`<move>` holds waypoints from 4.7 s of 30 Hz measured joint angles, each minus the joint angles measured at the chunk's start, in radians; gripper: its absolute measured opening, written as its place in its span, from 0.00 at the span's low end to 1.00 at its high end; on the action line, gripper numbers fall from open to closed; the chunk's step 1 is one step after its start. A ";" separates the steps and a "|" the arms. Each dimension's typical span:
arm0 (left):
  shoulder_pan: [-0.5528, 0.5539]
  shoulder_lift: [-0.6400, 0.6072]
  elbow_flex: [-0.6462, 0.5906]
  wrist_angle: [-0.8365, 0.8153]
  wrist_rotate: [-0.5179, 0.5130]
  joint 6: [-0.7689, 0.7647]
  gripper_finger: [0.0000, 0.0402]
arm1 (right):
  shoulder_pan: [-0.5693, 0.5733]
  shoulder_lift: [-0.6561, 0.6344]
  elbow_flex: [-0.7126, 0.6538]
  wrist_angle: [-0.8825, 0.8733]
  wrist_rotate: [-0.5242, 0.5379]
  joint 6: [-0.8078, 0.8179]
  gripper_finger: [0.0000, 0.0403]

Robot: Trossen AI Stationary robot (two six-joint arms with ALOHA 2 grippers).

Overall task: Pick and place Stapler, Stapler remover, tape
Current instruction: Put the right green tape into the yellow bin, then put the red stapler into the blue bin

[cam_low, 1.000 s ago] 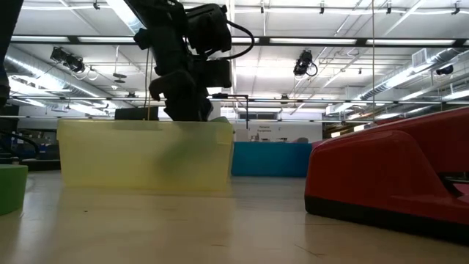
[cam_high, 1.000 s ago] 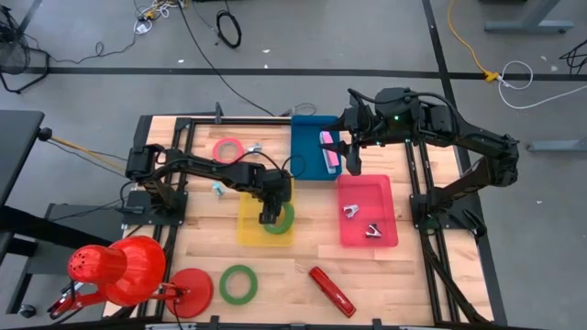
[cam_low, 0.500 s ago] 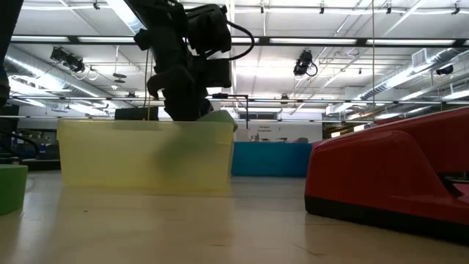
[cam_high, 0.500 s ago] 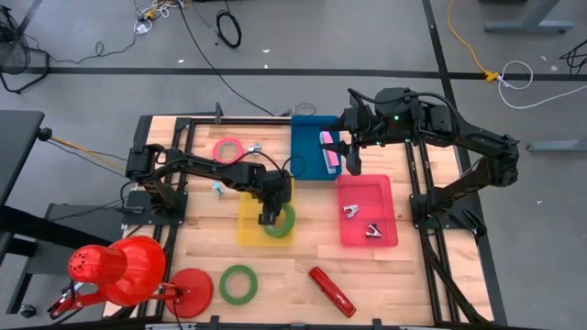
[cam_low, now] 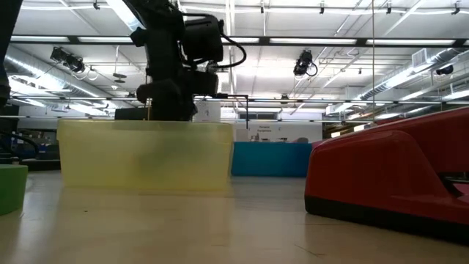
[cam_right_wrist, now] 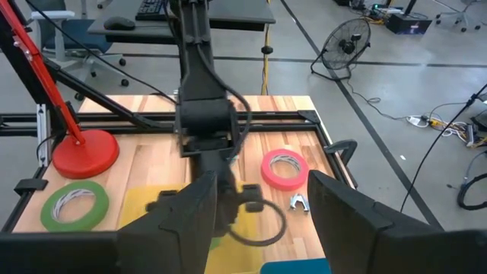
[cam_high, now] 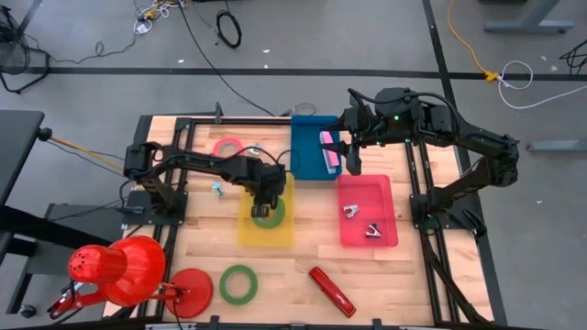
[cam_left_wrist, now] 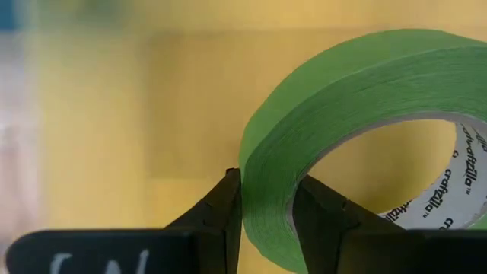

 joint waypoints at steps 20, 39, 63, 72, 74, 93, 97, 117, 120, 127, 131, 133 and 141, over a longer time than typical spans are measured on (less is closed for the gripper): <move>0.134 -0.003 0.000 -0.113 -0.145 0.013 0.26 | 0.000 0.000 0.000 0.000 0.000 0.004 0.51; 0.133 -0.003 0.070 -0.179 -0.144 0.054 0.49 | 0.000 0.000 0.000 0.000 0.000 0.001 0.51; 0.127 -0.131 0.420 -0.263 -0.045 -0.085 0.48 | 0.000 0.000 0.000 -0.093 -0.020 0.000 0.51; 0.124 -0.200 0.379 -0.337 -0.055 -0.137 0.48 | 0.000 0.000 0.000 -0.092 -0.020 -0.003 0.51; 0.120 -0.224 0.341 -0.333 -0.057 -0.152 0.48 | 0.000 0.000 0.000 -0.092 -0.020 -0.003 0.51; 0.034 -0.475 0.097 -0.093 -0.135 -0.215 0.48 | 0.108 0.000 0.000 -0.213 -0.074 0.022 0.51; 0.029 -0.484 0.097 -0.095 -0.136 -0.209 0.48 | 0.167 0.000 0.000 -0.225 -0.072 0.081 0.51; 0.027 -0.484 0.097 -0.090 -0.136 -0.176 0.48 | 0.451 0.102 -0.001 -0.177 0.094 0.462 0.51; 0.025 -0.484 0.097 -0.089 -0.136 -0.170 0.48 | 0.482 0.131 -0.001 -0.174 0.095 0.539 0.51; 0.025 -0.484 0.097 -0.090 -0.136 -0.135 0.48 | 0.547 0.197 -0.001 -0.173 0.094 0.623 0.51; 0.025 -0.484 0.097 -0.090 -0.136 -0.136 0.48 | 0.571 0.238 -0.001 -0.178 0.089 0.662 0.51; 0.025 -0.484 0.097 -0.090 -0.136 -0.141 0.48 | 0.580 0.258 -0.001 -0.186 0.085 0.683 0.51; 0.021 -0.484 0.097 -0.090 -0.133 -0.177 0.48 | 0.592 0.336 -0.001 -0.211 0.064 0.787 0.51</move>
